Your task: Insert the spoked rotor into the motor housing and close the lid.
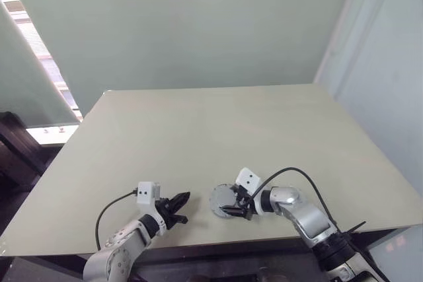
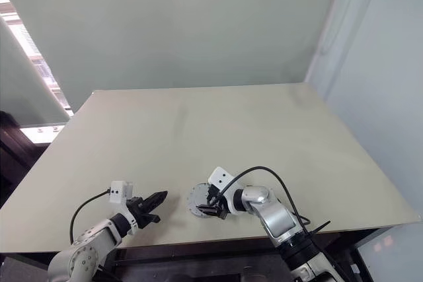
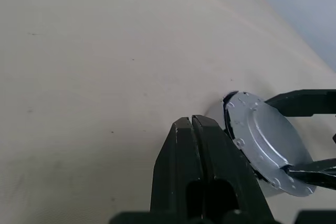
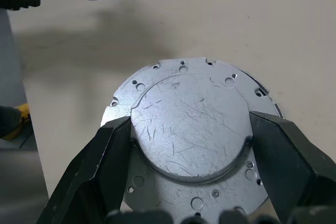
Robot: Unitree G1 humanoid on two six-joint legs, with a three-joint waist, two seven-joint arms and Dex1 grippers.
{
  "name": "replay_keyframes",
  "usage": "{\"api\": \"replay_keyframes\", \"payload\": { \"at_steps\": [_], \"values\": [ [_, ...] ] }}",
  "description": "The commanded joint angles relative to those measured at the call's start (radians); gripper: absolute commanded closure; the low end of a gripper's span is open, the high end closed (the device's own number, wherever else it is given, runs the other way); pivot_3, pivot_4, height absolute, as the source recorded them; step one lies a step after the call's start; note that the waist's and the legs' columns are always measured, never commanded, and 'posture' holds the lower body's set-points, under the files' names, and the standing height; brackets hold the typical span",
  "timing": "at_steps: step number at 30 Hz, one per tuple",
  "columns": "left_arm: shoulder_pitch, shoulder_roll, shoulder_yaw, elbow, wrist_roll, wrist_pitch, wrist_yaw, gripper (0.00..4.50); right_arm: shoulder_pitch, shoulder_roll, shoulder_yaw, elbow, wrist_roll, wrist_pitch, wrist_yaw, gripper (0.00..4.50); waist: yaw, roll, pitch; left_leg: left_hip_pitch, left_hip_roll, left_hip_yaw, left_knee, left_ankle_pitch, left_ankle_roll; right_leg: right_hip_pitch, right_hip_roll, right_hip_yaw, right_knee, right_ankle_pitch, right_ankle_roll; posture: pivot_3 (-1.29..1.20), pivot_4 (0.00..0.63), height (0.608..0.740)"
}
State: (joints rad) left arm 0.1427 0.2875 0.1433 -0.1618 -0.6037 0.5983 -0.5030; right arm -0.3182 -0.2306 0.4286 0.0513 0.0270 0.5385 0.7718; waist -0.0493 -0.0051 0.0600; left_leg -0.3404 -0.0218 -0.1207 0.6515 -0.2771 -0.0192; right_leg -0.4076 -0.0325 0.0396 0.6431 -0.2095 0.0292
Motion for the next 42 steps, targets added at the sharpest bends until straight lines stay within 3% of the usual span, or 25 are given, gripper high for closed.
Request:
{"api": "replay_keyframes", "payload": {
  "at_steps": [1,42],
  "values": [
    [-0.014,-0.001,0.002,-0.033,0.001,-0.022,-0.007,4.50,-0.013,0.009,0.007,-0.023,-0.009,0.063,-0.034,1.29,0.000,0.000,0.000,0.000,0.000,0.000,0.000,0.000,0.000,0.000,0.000,0.000,0.000,0.000,0.000,0.00,0.000,0.740],
    [0.003,-0.016,-0.017,-0.029,0.010,-0.041,-0.013,4.50,-0.020,0.032,0.092,-0.022,-0.075,0.294,-0.204,1.29,-0.001,0.000,-0.004,0.009,0.002,0.001,0.000,0.000,0.000,0.005,0.001,0.000,0.001,-0.001,-0.002,0.00,0.000,0.740]
  ]
}}
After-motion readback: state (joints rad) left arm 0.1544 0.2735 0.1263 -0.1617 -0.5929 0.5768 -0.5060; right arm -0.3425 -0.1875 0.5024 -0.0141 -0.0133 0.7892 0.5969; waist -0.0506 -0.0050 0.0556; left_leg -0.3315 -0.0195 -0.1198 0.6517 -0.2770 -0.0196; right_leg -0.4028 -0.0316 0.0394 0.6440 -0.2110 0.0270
